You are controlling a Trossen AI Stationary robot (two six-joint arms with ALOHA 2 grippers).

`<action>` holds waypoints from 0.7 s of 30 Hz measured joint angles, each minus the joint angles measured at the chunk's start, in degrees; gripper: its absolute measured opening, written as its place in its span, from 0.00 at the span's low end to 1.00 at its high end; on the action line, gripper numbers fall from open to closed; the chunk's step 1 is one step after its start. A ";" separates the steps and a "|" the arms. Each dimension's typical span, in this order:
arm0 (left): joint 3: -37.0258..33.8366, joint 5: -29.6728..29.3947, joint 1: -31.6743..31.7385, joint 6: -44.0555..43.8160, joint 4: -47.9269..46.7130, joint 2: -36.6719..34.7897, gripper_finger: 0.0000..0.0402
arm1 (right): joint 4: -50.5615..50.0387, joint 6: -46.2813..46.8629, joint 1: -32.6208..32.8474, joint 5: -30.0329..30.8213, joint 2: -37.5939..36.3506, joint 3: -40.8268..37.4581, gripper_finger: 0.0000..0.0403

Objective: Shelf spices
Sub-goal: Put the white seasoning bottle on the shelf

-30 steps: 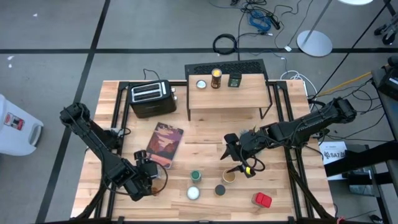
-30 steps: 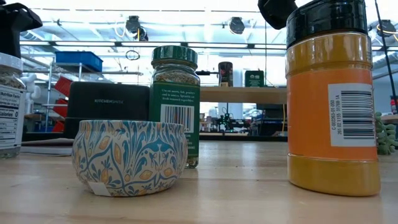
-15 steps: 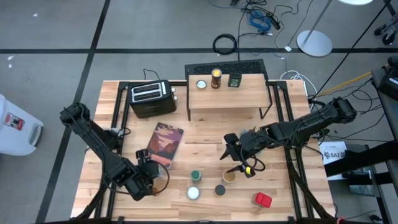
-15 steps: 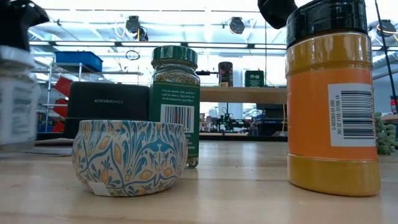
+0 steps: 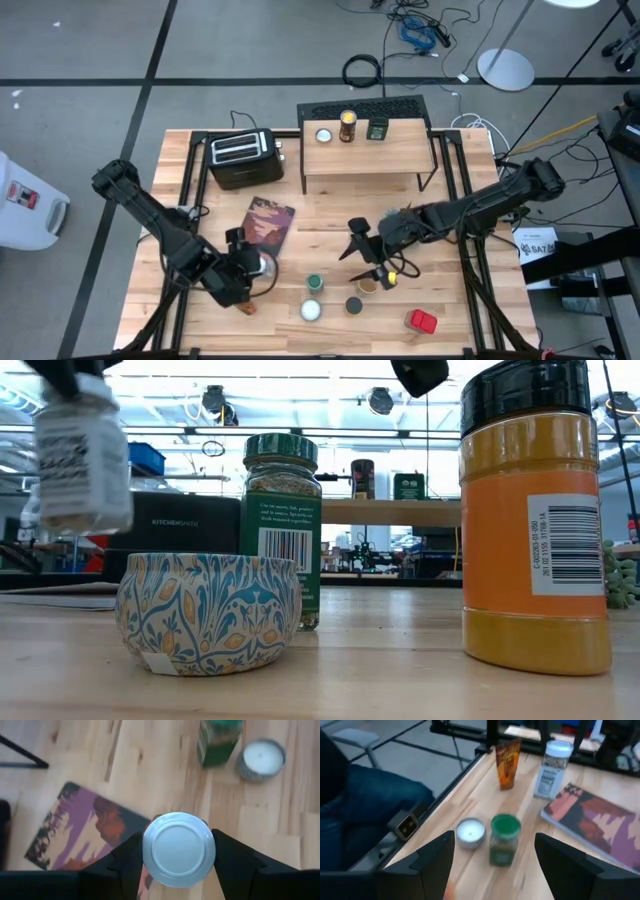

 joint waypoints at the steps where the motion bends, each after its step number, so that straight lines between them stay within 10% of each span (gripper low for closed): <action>1: 0.52 0.00 0.61 1.24 0.14 -0.08 0.51 | 1.26 -0.24 0.00 0.83 0.70 0.00 0.65; 21: 11.87 0.91 13.92 23.08 2.73 -0.13 0.51 | 23.42 -3.31 -0.04 9.51 7.26 0.00 0.65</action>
